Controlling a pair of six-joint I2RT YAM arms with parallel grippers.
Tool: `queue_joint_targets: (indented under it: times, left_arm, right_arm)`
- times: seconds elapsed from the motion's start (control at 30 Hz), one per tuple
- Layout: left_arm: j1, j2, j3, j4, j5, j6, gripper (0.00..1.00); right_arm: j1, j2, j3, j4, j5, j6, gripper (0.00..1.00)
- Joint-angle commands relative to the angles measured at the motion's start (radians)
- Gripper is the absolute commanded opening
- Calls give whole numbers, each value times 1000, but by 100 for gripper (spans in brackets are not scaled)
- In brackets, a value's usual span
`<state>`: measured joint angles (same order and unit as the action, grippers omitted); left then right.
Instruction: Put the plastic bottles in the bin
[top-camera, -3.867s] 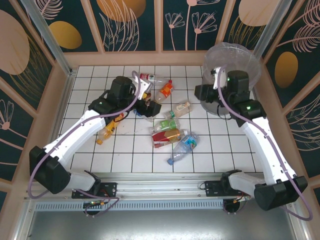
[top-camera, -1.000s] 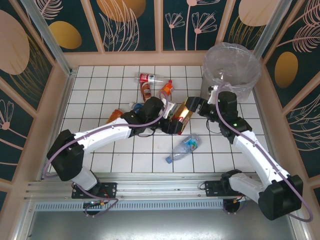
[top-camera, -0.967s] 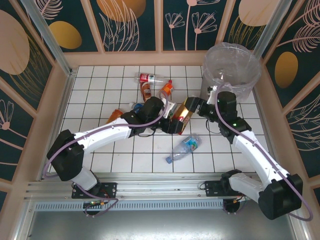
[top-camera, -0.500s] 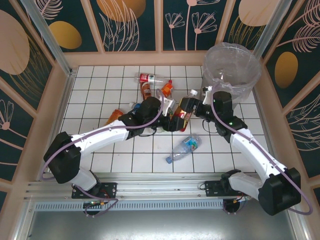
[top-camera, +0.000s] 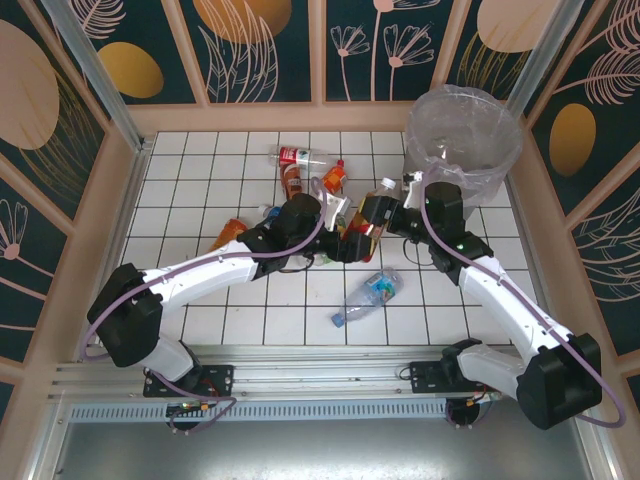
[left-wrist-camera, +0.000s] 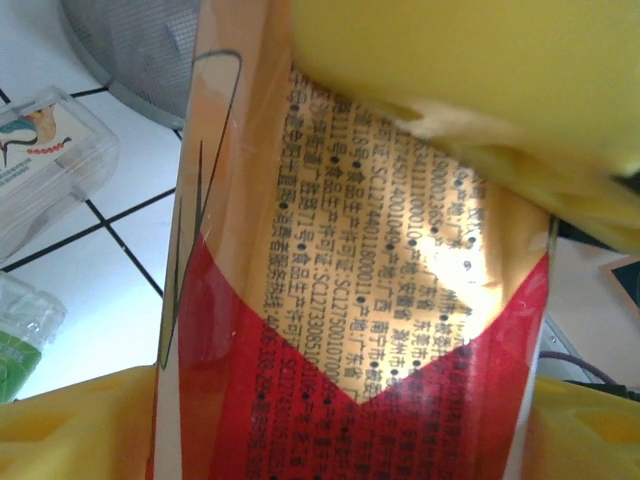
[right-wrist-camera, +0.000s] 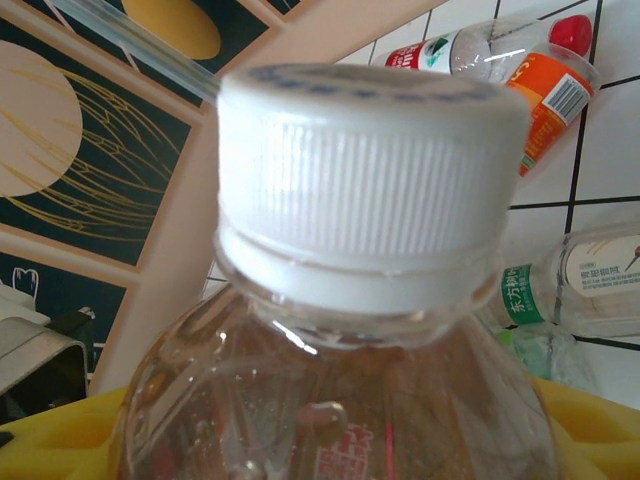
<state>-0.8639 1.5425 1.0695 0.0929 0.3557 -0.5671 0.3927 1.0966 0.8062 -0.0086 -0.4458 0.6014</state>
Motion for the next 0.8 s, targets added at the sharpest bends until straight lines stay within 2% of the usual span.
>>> queue_joint_targets:
  times: [0.0, 0.03, 0.07, 0.27, 0.5, 0.7, 0.77]
  left_arm:
    - [3, -20, -14, 70, -8, 11, 92]
    - [5, -31, -17, 75, -12, 18, 98]
    - [4, -46, -21, 80, -14, 33, 99]
    - [3, -138, -2, 12, -15, 203, 99]
    - [4, -216, 58, -128, -40, 398, 99]
    - [16, -243, 86, -192, -126, 487, 99]
    - [55, -237, 87, -194, -99, 486, 99]
  right_arm:
    - [4, -19, 39, -16, 13, -28, 61]
    - [4, -24, 59, -35, 27, -43, 61]
    - [3, -29, 82, -55, 41, -62, 61]
    - [0, -42, 250, -171, 159, -194, 62]
    - [-12, -26, 464, -269, 375, -368, 64]
    - [-66, 27, 618, -304, 482, -483, 64]
    - [-102, 52, 657, -313, 493, -503, 64]
